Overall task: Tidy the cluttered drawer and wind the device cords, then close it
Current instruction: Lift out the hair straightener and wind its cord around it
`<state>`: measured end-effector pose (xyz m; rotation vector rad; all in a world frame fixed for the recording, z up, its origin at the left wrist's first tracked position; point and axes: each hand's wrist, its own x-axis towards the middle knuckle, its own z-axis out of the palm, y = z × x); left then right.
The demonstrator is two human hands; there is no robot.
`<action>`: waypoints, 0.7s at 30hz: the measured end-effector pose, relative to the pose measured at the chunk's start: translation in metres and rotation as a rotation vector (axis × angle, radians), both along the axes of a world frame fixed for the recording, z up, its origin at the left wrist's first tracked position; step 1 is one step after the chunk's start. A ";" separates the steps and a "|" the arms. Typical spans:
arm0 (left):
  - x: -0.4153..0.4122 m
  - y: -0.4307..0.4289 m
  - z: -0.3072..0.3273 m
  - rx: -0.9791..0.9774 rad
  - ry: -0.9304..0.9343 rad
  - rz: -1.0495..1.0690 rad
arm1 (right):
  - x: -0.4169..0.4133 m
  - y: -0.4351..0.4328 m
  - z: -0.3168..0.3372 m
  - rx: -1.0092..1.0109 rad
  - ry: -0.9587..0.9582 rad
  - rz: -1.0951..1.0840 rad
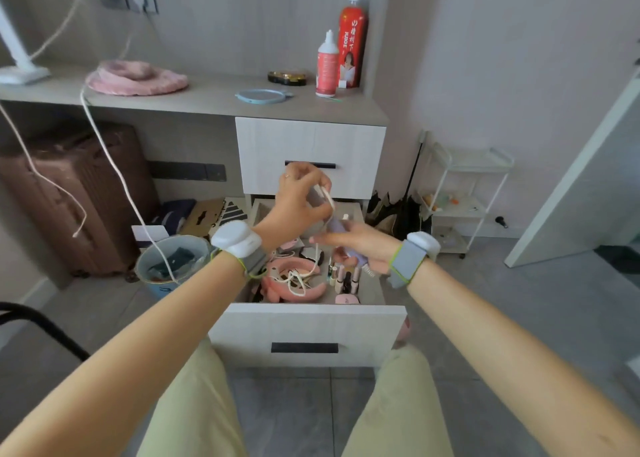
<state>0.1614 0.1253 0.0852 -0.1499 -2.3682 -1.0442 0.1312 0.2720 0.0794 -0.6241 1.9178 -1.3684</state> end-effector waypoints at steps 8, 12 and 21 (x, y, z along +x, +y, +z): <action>-0.003 0.011 0.034 -0.058 0.034 0.009 | 0.010 -0.033 -0.032 0.155 0.224 -0.283; -0.001 0.000 0.026 0.110 0.002 0.026 | 0.003 -0.033 -0.030 0.139 0.205 -0.272; -0.011 0.019 0.022 0.346 -0.039 -0.011 | 0.037 -0.037 -0.024 -0.002 -0.153 -0.077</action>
